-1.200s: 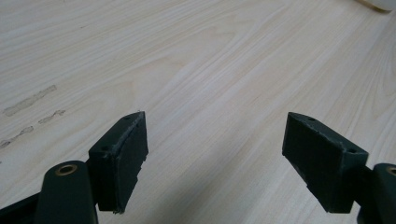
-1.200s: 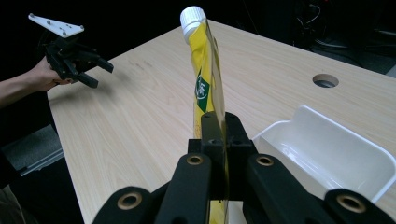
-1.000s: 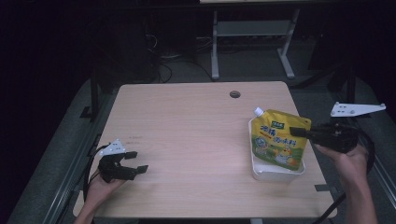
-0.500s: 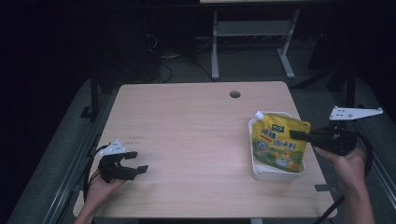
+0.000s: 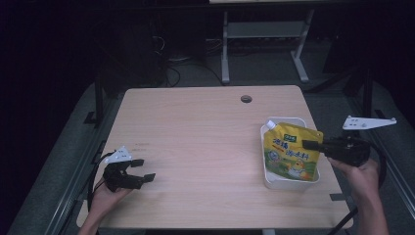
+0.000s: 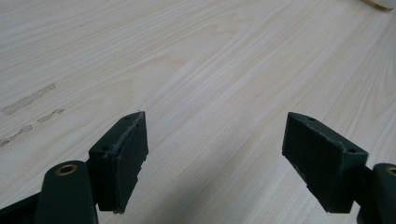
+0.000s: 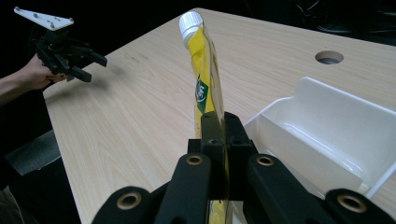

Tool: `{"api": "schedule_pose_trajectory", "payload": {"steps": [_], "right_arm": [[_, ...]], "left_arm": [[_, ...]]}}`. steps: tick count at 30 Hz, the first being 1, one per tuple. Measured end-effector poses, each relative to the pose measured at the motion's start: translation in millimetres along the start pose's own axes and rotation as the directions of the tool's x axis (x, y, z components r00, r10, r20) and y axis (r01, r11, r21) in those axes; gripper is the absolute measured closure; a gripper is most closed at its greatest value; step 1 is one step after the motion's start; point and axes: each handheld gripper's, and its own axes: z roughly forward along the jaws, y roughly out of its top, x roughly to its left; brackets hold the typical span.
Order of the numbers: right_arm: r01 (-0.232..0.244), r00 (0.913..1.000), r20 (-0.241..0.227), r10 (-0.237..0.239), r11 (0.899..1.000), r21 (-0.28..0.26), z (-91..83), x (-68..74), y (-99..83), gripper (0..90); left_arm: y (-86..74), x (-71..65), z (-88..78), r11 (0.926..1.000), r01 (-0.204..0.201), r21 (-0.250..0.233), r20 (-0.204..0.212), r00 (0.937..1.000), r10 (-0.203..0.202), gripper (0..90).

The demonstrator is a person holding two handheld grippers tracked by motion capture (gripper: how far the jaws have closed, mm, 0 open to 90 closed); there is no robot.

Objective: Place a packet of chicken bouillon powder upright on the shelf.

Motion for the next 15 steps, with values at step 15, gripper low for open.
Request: {"api": "schedule_pose_trajectory", "payload": {"steps": [15], "right_arm": [[-0.018, 0.9998, 0.005, 0.018, 1.0, 0.009, 3.3, -4.2, -8.0, 88.1]], "left_arm": [[0.0, 0.2, -0.1, 1.0, 0.002, -0.003, 0.003, 1.0, -0.002, 21.9]]}}
